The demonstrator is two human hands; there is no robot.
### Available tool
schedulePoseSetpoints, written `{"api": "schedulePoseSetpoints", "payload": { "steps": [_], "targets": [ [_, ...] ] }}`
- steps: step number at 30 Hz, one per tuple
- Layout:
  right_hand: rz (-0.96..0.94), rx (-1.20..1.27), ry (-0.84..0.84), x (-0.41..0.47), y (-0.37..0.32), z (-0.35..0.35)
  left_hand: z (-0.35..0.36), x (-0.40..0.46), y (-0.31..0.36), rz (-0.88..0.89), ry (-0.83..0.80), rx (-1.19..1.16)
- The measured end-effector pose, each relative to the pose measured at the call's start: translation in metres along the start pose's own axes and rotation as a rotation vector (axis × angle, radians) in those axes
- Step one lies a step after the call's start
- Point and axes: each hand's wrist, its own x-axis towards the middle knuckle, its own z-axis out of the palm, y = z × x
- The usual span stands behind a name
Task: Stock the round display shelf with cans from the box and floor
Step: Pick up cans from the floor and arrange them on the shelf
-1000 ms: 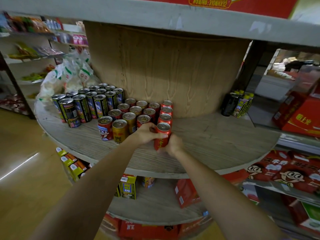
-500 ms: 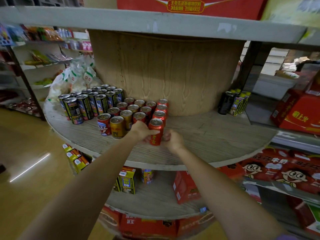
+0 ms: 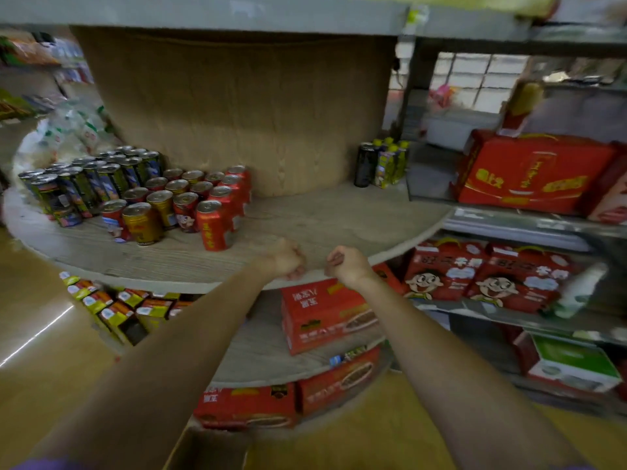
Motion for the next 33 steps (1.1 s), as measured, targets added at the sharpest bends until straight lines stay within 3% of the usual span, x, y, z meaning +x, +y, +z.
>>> {"api": "schedulePoseSetpoints", "payload": {
  "steps": [8, 11, 14, 16, 19, 23, 29, 33],
  "targets": [
    [0.193, -0.169, -0.015, -0.084, 0.149, -0.067, 0.174, 0.012, 0.032, 0.159, -0.220, 0.345],
    [0.304, -0.102, 0.002, -0.116, 0.204, -0.067, 0.246, 0.021, 0.011, 0.133, -0.364, 0.402],
    [0.457, 0.023, 0.044, -0.142, 0.255, -0.053, 0.309, 0.025, -0.016, 0.280, -0.398, 0.579],
    [0.545, 0.068, 0.039, -0.153, 0.295, -0.034, 0.344, 0.014, -0.029, 0.165, -0.519, 0.478],
    [0.679, 0.148, 0.068, -0.168, 0.346, -0.003, 0.384, 0.008, -0.068, 0.161, -0.616, 0.535],
    [0.852, 0.229, 0.117, -0.191, 0.397, 0.057, 0.427, 0.009, -0.145, 0.004, -0.693, 0.614],
    [1.031, 0.327, -0.005, -0.222, 0.472, 0.186, 0.477, 0.007, -0.266, -0.126, -0.712, 0.593],
    [1.087, 0.238, 0.101, -0.244, 0.515, 0.256, 0.516, 0.009, -0.336, -0.137, -0.754, 0.568]
  ]
}}
